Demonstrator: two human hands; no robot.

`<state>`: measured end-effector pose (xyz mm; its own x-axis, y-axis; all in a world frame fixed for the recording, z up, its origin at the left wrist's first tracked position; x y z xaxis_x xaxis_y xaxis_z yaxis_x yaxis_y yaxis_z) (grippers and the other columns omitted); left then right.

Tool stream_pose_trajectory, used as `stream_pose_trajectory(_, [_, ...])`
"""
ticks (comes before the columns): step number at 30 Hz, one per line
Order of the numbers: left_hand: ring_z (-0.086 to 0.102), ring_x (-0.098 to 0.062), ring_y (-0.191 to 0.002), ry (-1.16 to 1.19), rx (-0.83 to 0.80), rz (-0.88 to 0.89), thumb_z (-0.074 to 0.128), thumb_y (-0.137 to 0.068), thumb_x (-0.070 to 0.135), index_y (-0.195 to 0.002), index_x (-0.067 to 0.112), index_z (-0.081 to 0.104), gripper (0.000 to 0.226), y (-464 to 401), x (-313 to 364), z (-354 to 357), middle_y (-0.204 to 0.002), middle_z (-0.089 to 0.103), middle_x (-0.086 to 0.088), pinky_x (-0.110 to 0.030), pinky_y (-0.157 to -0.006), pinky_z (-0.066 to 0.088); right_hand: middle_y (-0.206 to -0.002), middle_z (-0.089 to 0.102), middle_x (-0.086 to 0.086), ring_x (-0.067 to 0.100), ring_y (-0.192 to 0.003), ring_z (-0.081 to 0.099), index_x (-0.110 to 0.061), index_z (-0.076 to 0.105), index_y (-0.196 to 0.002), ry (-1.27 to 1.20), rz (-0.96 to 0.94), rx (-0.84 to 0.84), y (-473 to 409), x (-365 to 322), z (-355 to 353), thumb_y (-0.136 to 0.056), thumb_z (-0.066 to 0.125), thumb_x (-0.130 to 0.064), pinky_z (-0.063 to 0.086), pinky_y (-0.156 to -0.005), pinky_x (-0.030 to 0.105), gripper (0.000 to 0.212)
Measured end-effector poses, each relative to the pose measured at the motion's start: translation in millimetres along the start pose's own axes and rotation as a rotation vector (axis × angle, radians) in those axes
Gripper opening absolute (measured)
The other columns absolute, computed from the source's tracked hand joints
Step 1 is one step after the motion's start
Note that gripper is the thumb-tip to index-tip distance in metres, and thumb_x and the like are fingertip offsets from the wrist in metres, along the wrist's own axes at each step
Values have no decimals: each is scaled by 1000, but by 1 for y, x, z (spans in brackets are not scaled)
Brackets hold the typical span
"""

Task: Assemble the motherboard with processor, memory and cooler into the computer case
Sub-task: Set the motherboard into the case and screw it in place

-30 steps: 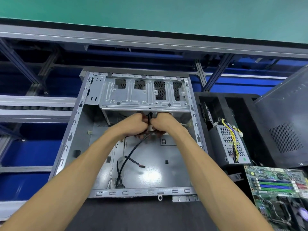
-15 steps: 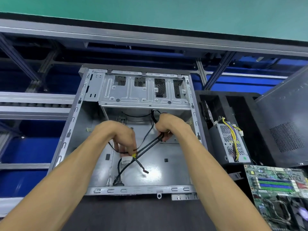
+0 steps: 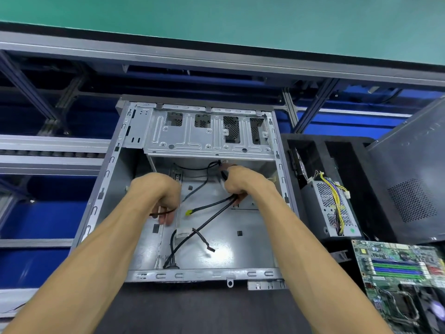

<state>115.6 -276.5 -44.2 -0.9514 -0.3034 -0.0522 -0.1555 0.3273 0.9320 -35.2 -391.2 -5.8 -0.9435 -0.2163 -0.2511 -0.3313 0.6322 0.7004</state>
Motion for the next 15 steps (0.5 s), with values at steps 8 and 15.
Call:
stream_pose_trajectory(8, [57,-10,-57,933,711,357,58,-95,44,-64,7,62,49,22,33,-72,-62,65,-1,-20,-55,41,-108,72,18,34,-86,74,1,64,-116,-26,-34,0,3,-2,1,-98,48,-6,61,-83,50,25])
stream_pose_trajectory(15, [57,-8,-72,950,645,497,62,-85,35,-78,30,80,20,30,41,-74,-81,71,10,-22,-67,44,-86,63,13,31,-71,64,-7,57,-90,2,-91,89,-1,-5,-8,-98,42,-11,55,-61,35,18])
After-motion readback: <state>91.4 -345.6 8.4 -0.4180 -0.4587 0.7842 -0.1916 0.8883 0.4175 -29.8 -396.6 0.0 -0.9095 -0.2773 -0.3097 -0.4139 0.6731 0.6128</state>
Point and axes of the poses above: each hand's wrist, its own y-axis away from the middle knuckle, its own z-axis out of the palm, x = y × z, the point moved 10 cm from there along -y, towards the middle knuckle
